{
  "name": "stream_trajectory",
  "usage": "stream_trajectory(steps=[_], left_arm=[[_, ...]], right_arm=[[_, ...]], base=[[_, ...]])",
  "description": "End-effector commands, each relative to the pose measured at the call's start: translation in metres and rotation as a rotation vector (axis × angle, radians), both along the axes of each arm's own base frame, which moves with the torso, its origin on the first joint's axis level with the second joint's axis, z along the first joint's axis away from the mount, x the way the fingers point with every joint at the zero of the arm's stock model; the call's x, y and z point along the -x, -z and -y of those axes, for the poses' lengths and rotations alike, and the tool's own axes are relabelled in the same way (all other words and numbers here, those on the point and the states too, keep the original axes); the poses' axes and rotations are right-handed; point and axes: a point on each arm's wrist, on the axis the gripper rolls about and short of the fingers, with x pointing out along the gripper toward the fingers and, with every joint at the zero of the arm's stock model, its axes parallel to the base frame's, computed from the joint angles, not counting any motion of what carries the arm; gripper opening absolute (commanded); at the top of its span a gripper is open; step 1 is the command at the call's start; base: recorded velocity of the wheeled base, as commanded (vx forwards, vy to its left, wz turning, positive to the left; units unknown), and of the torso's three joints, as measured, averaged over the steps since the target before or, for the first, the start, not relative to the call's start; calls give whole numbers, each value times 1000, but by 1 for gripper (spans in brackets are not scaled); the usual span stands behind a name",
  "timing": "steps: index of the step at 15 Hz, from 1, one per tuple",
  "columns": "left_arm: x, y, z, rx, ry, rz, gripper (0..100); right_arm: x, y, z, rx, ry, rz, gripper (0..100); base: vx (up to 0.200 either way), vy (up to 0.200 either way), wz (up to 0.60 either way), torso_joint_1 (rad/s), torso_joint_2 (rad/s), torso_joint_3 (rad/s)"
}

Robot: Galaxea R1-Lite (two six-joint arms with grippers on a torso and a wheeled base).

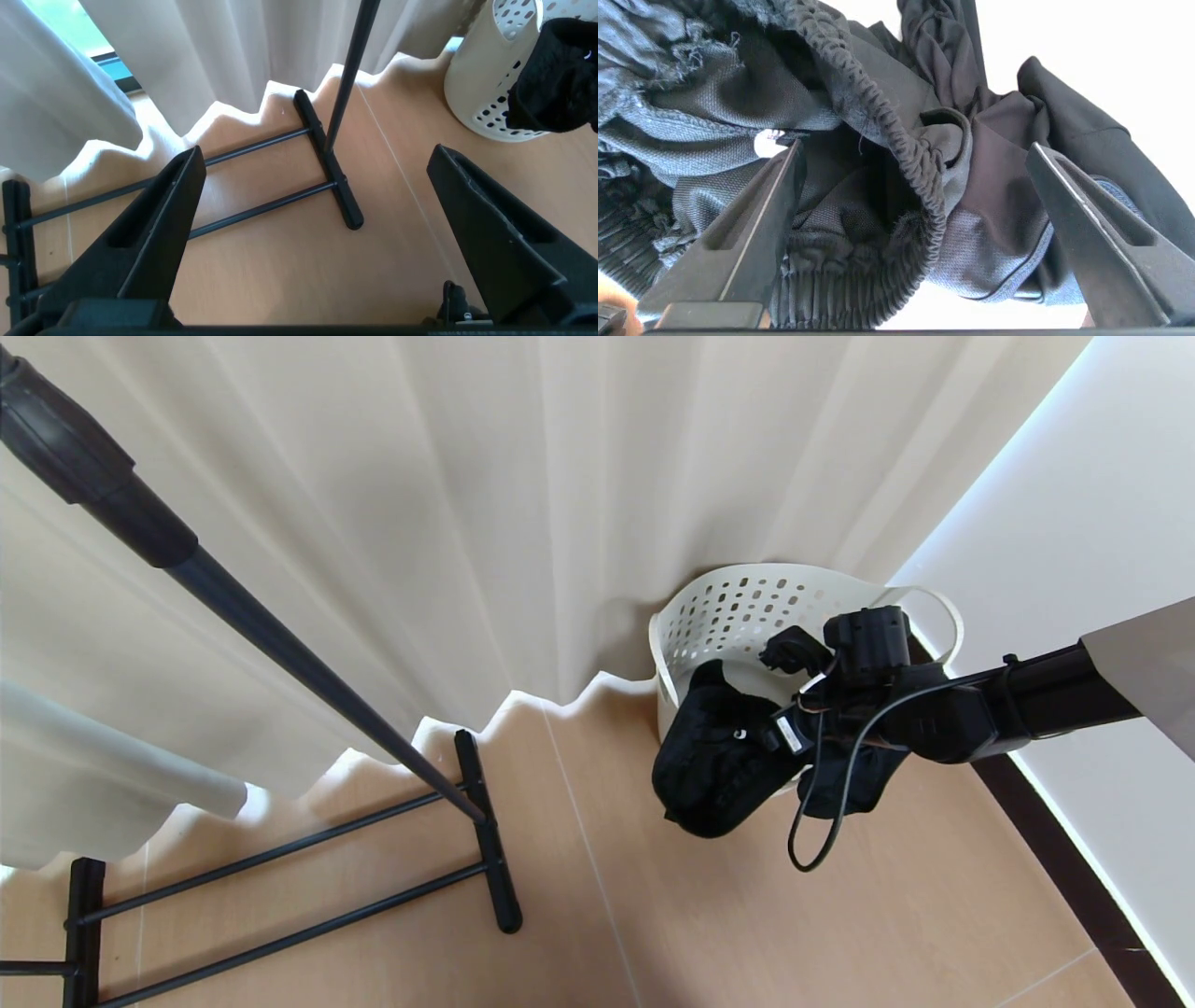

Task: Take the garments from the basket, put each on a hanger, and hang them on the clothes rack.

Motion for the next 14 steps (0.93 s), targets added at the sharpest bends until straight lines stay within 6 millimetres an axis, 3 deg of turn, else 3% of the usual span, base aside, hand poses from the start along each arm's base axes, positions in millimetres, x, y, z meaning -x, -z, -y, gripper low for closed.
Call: stream_trajectory(steps=[1,11,12,14], left_arm=[[0,0,0,1,0,0,100],[0,0,0,-1,0,0,100],[0,0,0,1,0,-2,100],[0,0,0,1,0,0,100]], right_arm=[[0,1,0,1,0,0,100],[-1,1,2,1,6,-2,100],[-1,1,2,1,6,-2,0],[-1,1,3,3,5,-3,0]], base=[[0,0,0,0,0,0],[0,0,0,0,0,0],[0,0,0,0,0,0],[0,0,0,0,0,0]])
